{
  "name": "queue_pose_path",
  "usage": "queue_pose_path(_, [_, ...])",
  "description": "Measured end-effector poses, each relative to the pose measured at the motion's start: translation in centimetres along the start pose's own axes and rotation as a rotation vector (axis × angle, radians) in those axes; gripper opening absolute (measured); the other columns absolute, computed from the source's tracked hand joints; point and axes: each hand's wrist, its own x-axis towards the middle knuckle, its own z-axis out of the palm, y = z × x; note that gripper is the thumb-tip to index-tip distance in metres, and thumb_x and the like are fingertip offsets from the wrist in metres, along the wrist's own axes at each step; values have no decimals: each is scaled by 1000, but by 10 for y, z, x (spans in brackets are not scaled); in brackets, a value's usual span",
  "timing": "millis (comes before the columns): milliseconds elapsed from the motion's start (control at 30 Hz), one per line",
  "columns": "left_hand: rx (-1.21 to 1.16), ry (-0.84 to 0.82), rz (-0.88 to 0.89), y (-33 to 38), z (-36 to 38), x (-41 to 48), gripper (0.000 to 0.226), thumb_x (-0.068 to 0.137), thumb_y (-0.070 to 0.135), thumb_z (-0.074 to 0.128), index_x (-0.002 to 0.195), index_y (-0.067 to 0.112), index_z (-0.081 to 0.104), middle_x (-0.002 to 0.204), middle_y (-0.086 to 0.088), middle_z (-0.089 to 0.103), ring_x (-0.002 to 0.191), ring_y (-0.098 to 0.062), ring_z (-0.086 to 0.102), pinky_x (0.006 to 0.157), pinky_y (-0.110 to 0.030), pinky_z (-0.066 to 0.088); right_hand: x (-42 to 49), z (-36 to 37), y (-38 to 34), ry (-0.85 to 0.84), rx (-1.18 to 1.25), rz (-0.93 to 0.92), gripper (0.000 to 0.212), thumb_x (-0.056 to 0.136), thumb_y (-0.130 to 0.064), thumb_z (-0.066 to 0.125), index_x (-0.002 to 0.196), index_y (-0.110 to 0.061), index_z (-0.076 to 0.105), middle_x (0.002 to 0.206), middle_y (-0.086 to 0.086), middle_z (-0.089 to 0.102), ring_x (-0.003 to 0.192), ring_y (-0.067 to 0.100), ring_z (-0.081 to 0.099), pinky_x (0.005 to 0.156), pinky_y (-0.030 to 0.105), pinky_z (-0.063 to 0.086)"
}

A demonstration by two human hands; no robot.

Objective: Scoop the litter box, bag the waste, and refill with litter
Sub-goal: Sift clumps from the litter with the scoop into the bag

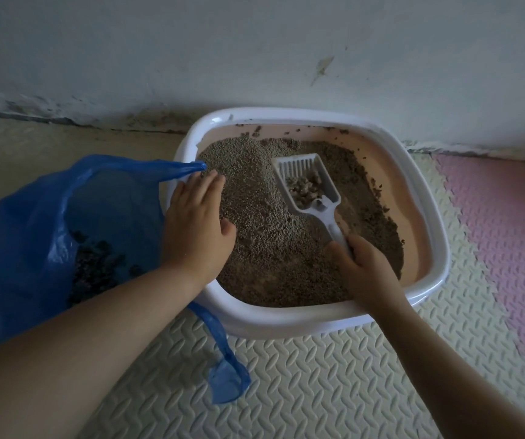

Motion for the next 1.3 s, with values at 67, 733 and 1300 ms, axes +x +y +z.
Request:
queue_pose_path(67, [-1,8,-1,0,0,1,62,83,12,58,142,6,39,150,-9,36,142,-24,23,119,-35,6,6,-2,1,13,44,74,37,96,-37,51,70,-10,45,57,-1,39,49,14,35,50,30,27])
queue_pose_path(733, [-16,21,-17,-2,4,2,62,83,11,56,142,8,40,150,-7,36,143,-23,23,117,-32,3,118,27,-25,-72,-91,237,41,100,-36,36,68,-12,45,59,2,42,48,15,36,46,29,28])
queue_pose_path(1300, [-5,-9,0,-1,2,1,62,85,13,57,144,8,38,152,-7,34,144,-22,20,120,-38,8,0,-14,-1,-66,-225,-5,30,97,-43,42,81,-18,41,64,-8,48,57,10,47,53,30,37])
